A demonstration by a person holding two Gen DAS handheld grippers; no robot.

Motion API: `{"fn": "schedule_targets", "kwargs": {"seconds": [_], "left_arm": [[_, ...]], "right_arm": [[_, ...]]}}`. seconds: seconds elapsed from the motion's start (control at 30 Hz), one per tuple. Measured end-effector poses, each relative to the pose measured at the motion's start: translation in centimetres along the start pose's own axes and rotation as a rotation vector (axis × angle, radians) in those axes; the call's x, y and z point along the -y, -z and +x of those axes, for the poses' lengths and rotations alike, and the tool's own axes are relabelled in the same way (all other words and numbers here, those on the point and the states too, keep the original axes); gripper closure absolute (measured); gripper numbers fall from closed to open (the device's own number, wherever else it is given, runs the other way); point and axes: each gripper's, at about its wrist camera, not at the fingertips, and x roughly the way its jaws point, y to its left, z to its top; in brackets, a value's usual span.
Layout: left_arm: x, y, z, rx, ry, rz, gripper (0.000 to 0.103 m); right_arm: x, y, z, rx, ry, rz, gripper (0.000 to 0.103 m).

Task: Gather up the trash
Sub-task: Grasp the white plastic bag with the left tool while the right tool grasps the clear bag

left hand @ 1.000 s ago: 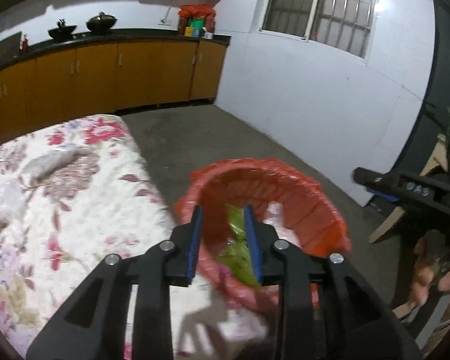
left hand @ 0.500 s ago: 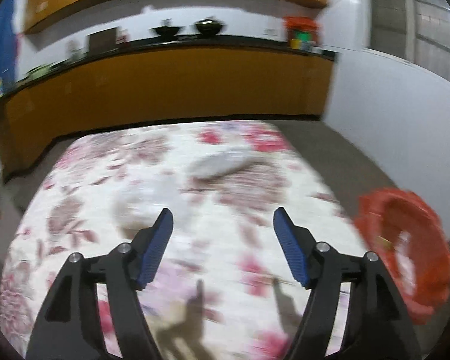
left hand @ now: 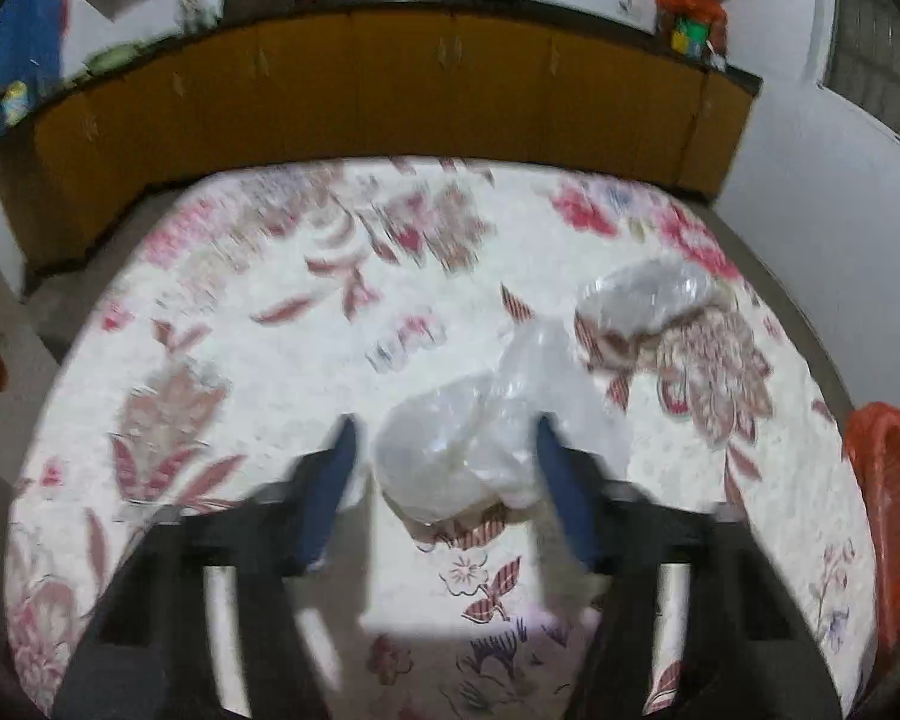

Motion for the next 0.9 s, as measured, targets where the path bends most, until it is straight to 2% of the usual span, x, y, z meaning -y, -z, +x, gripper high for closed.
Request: {"fn": "schedule_targets", "kwargs": {"seconds": [0.07, 0.13, 0.2, 0.43, 0.53, 0.7, 0.9], "left_arm": [[0.0, 0.3, 0.1, 0.011, 0.01, 0.017, 0.07], [-0.1, 0.4, -0.1, 0.025, 0.02, 0.026, 0.082], [-0.5, 0.4, -1.0, 0.056, 0.014, 0.016, 0.084], [-4.0, 0.4, -5.6, 0.173, -0.064, -0.047, 0.084], [-5.6, 0.6, -6.7, 0.192, -0.112, -0.082, 0.084], [-7.5, 0.8, -7.3, 0.198, -0.124, -0.139, 0.084], [-8.0, 1.0, -6.6, 0.185, -0.118, -0.148, 0.084]], "right_arm": [[-1.3, -0.3, 1.3, -0.015, -0.019, -0.016, 0.054], [-2.6, -0.6, 2.5, -0.027, -0.034, -0.036, 0.054], [-4.1, -1.0, 3.9, -0.041, -0.049, -0.062, 0.054], [-8.6, -1.9, 8.6, -0.092, -0.094, -0.141, 0.054], [-10.2, -2.7, 10.7, -0.098, -0.105, -0.141, 0.054], [-11.6, -3.7, 15.2, -0.097, -0.086, -0.088, 0.054], [-11.9, -4.0, 19.4, -0.046, -0.004, -0.036, 0.039]]}}
